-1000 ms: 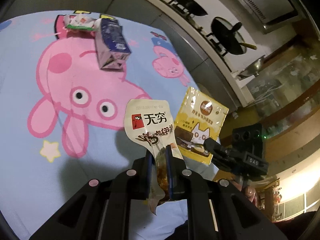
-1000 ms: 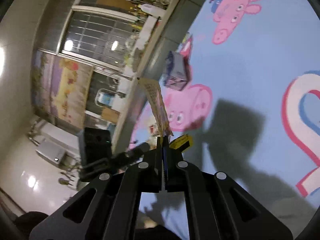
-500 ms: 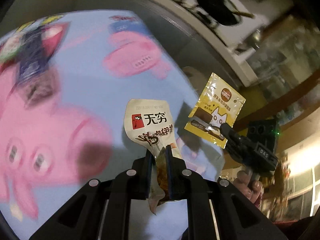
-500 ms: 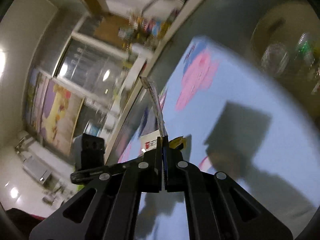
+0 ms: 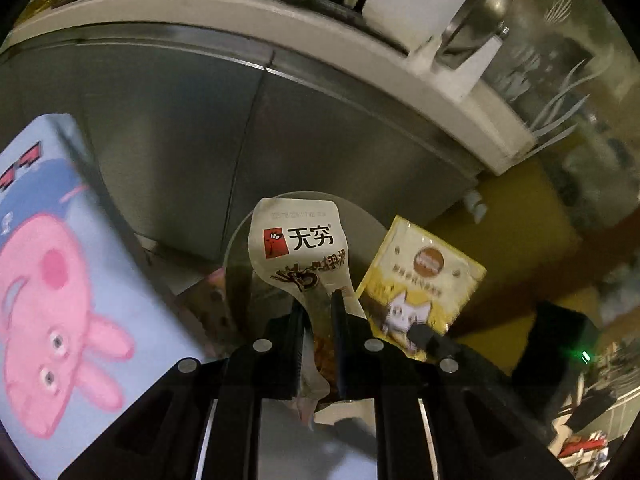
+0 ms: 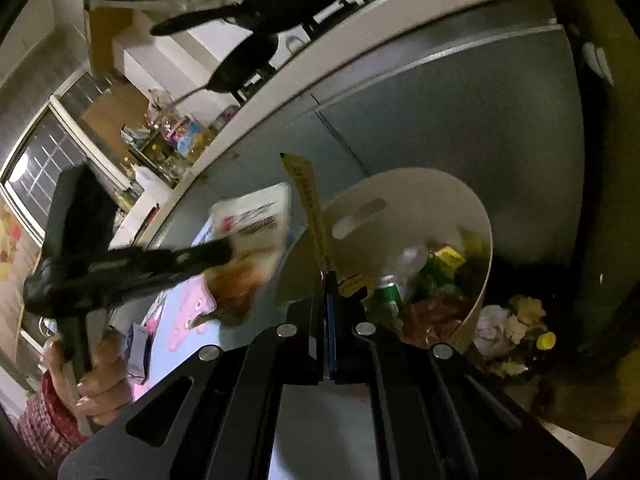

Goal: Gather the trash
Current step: 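Carry the pouch and yellow wrapper over the beige bin and open both tools, then move both tools back to the milk carton and snack packet on the cloth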

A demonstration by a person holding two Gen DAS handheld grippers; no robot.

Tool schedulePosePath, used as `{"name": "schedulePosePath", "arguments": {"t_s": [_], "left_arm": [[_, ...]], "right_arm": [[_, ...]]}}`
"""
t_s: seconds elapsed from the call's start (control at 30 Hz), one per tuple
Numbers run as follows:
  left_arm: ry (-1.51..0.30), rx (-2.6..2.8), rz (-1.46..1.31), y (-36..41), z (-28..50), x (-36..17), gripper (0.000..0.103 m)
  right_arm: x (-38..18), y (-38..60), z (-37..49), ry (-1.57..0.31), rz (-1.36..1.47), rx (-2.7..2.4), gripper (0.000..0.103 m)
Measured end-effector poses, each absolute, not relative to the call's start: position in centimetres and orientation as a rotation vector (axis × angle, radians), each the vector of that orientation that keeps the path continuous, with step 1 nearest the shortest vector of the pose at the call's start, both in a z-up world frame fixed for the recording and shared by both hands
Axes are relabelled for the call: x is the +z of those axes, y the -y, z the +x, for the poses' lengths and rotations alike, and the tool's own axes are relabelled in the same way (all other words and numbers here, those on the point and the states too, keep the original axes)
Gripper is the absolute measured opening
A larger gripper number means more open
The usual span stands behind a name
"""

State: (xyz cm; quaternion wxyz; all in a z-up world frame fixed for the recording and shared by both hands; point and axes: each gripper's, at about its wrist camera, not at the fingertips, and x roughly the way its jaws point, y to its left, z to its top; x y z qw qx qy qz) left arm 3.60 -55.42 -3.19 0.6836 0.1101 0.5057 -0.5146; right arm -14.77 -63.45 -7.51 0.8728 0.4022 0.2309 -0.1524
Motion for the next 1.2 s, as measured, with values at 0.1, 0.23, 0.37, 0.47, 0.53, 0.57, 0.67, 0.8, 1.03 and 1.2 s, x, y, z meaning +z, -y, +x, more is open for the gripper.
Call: {"name": "schedulePosePath", "arguments": {"t_s": [0.1,0.23,0.37,0.47,0.53,0.57,0.67,0.8,1.03,1.2], "left_arm": [[-1.15,-1.107,0.29,57.2,3.6,-4.8,0.038],[-1.101,-1.054,0.316,57.1,3.7,-5.1,0.072],[-1.076,-1.073,0.284,55.6,3.6,-3.5,0.072],[-1.047,-1.085,0.243,53.0,3.6,-2.2,0.072],[-1.035,-1.087,0.21,50.5,3.6,-1.7,0.072],[-1.033,-1.086,0.197,49.4,3.6,-1.6,0.072],[-1.034,-1.07,0.166,45.2,3.6,-1.7,0.072],[-1.026,-1.029,0.135,38.5,3.6,-2.1,0.072],[-1.023,-0.87,0.093,24.9,3.7,-3.6,0.072],[-1.035,-0.685,-0.03,14.5,6.2,-4.2,0.072]], "right_arm": [[-8.5,63.5,-14.2,-0.521,0.817,-0.33,0.005],[-9.1,63.2,-12.9,-0.569,0.783,-0.374,0.045],[-8.4,62.8,-13.9,-0.512,0.772,-0.401,0.051],[-7.4,62.7,-15.1,-0.45,0.783,-0.424,0.051],[-6.7,62.3,-15.8,-0.418,0.783,-0.436,0.051],[-6.2,62.1,-16.1,-0.403,0.782,-0.438,0.051],[-5.2,60.9,-16.5,-0.376,0.784,-0.421,0.051],[-4.0,58.1,-15.2,-0.382,0.763,-0.344,0.051],[-3.9,50.4,-8.2,-0.521,0.726,-0.106,0.051],[-4.5,42.8,-1.6,-0.637,0.633,0.065,0.051]]}}
